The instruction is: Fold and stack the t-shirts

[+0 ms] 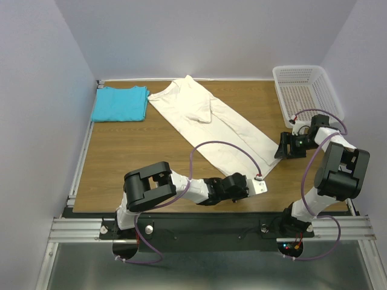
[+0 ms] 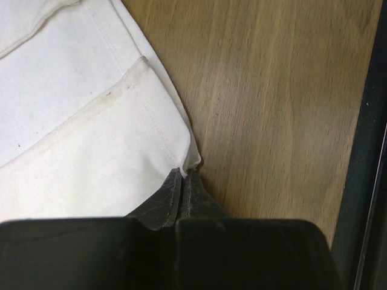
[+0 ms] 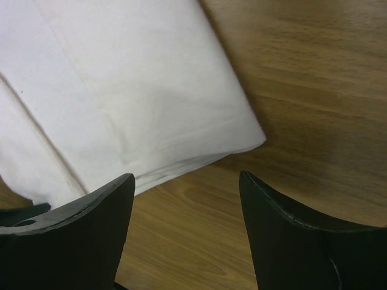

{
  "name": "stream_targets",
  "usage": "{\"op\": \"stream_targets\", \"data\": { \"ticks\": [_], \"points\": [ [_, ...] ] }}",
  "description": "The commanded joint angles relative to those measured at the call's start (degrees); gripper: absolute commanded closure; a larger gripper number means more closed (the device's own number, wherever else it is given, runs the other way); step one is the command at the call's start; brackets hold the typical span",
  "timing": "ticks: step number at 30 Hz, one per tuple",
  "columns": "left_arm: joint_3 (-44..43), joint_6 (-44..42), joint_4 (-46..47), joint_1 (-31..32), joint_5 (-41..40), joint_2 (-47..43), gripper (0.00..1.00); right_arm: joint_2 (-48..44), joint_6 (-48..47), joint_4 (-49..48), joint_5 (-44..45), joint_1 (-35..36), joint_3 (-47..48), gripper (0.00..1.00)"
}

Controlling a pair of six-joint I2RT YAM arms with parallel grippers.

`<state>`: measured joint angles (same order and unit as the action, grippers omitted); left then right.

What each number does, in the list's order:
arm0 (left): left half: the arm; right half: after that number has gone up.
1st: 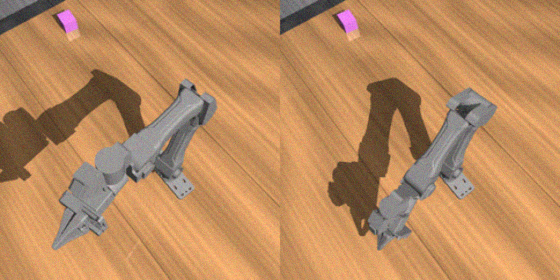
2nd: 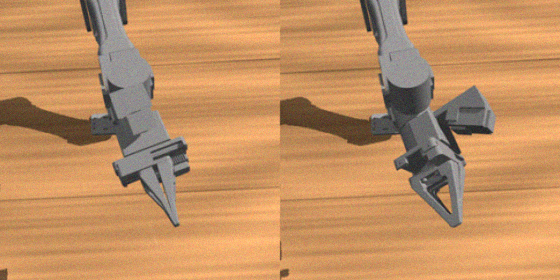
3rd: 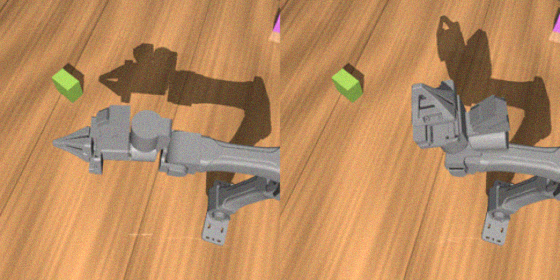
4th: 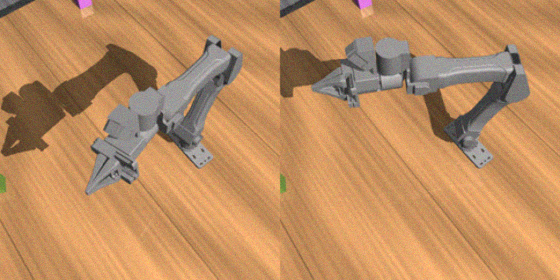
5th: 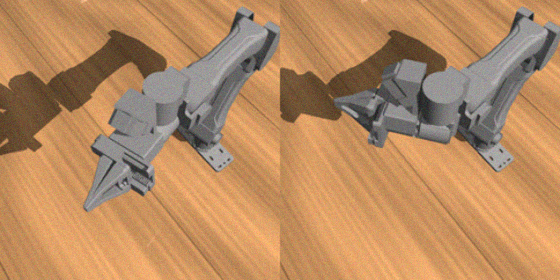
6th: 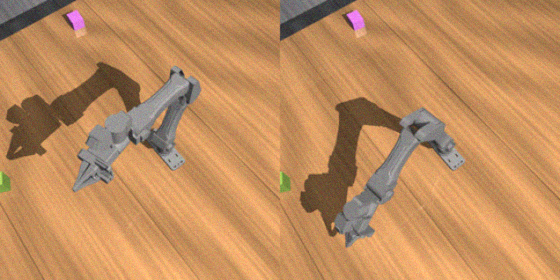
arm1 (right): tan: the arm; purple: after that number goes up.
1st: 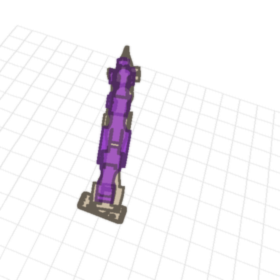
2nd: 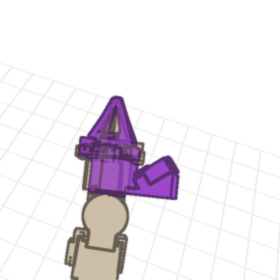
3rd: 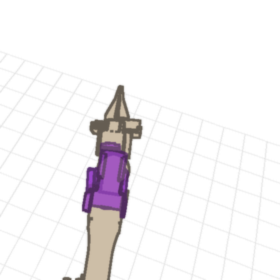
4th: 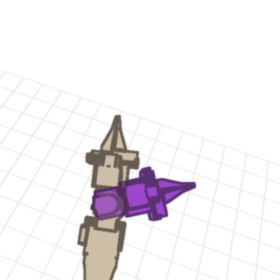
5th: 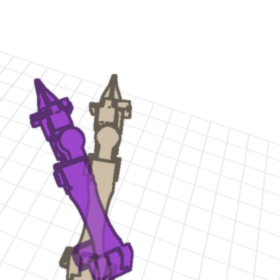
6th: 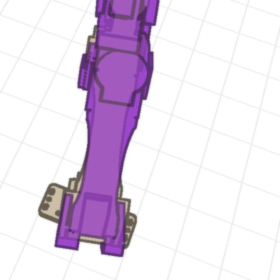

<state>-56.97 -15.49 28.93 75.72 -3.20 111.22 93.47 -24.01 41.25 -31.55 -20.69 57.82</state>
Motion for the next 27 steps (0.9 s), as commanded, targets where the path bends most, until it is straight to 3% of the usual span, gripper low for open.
{"op": "stream_targets", "data": {
  "ticks": [1,11,23,27],
  "points": [
    [1.5,1.6,-2.2,-0.2,1.4,-3.0,1.00,1.3,6.5,-6.5,3.9,-0.6,3.3,0.25],
    [3.6,2.7,0.3,-0.1,2.8,-3.7,1.00,2.1,10.1,-10.0,6.4,-0.6,3.3,0.27],
    [3.3,3.6,1.3,-0.1,2.9,-3.5,1.00,7.8,9.4,-9.4,1.0,-0.5,1.9,0.43],
    [3.1,3.9,1.4,-0.1,4.6,-3.5,1.00,8.1,8.2,-8.0,-1.2,-0.5,1.0,0.58]
  ]
}}
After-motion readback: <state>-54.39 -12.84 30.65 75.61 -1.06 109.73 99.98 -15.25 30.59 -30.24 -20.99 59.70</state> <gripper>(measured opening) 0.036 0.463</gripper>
